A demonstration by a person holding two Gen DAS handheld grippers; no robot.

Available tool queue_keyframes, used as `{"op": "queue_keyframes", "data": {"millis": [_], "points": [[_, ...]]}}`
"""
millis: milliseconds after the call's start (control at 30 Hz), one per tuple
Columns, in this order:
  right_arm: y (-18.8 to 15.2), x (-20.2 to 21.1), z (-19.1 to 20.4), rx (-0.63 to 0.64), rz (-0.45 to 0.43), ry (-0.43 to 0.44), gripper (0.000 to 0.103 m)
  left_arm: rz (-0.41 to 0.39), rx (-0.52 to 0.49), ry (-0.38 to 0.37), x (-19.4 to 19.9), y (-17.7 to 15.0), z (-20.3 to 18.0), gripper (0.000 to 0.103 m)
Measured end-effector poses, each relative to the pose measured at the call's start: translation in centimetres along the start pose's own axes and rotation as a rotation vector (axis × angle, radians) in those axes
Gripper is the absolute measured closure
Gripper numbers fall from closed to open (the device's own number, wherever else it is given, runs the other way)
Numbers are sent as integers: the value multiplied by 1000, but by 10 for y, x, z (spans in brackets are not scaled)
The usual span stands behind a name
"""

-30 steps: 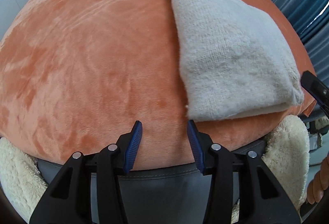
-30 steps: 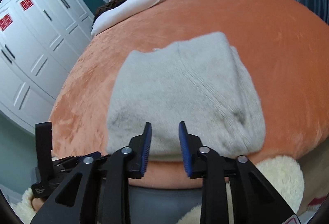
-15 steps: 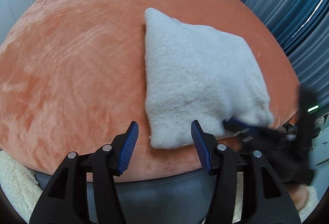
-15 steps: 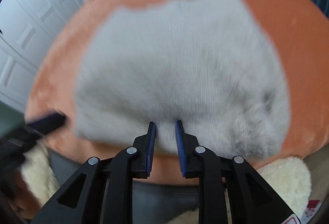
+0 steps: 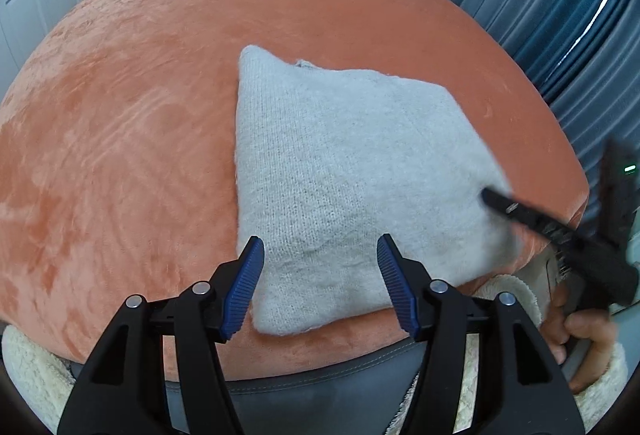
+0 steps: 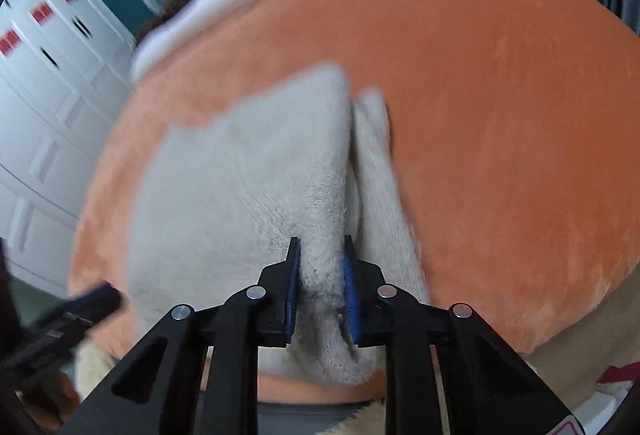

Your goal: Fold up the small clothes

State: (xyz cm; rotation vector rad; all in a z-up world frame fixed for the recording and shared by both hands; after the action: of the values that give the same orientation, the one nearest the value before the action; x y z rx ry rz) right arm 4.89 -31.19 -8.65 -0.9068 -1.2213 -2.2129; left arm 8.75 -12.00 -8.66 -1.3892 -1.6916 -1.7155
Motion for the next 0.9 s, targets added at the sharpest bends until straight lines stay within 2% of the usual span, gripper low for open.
{"op": "queue_keyframes", "data": {"millis": [67,167,233,300,333,367,400,433,467,567,633,667,733,900], "points": [[5,7,-2,0,-47,-15,86,6,4,4,-3,-1,1,46],[-28,-42,-23,32,109,-86,84,38,21,6,-15,-5,3,46],[-27,-41,-15,66,86,-88,82,54,17,10,-21,-8,1,44],[-18,-28,-5,56,59,-70,76,54,7,30,-24,-6,2,37],[-11,-22,-4,43,35,-65,73,52,11,36,-25,-5,2,30],[-6,-17,-5,33,13,-73,59,47,18,41,-26,-2,2,18],[-2,-13,-8,20,-8,-91,38,40,25,52,-28,1,3,13],[1,-13,-9,9,-21,-96,33,32,31,61,-30,4,3,12],[1,-15,-12,2,-23,-87,32,32,30,64,-33,7,3,11],[-5,-39,-21,-38,67,-69,32,61,36,88,-51,14,5,10],[-17,-50,-24,-55,111,-46,32,92,57,67,-64,15,6,9],[-21,-55,-24,-58,121,-40,31,105,72,66,-70,15,7,5],[-24,-64,-22,-62,115,-38,27,111,86,62,-79,15,8,5],[-28,-71,-38,-133,113,42,19,118,123,25,-97,15,11,5]]}}
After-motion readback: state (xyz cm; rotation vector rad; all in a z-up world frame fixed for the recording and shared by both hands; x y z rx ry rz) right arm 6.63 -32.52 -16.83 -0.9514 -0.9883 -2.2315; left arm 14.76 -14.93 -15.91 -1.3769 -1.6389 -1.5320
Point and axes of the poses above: each gripper's, at about its wrist camera, not at the fingertips, and x roughly against the way its jaws point, z to its left, y to its top, the point moved 7 cm from there along -x, roughly the way its jaws point, and after that the axes turned 6 degrees about -z, right-handed, at the moved point
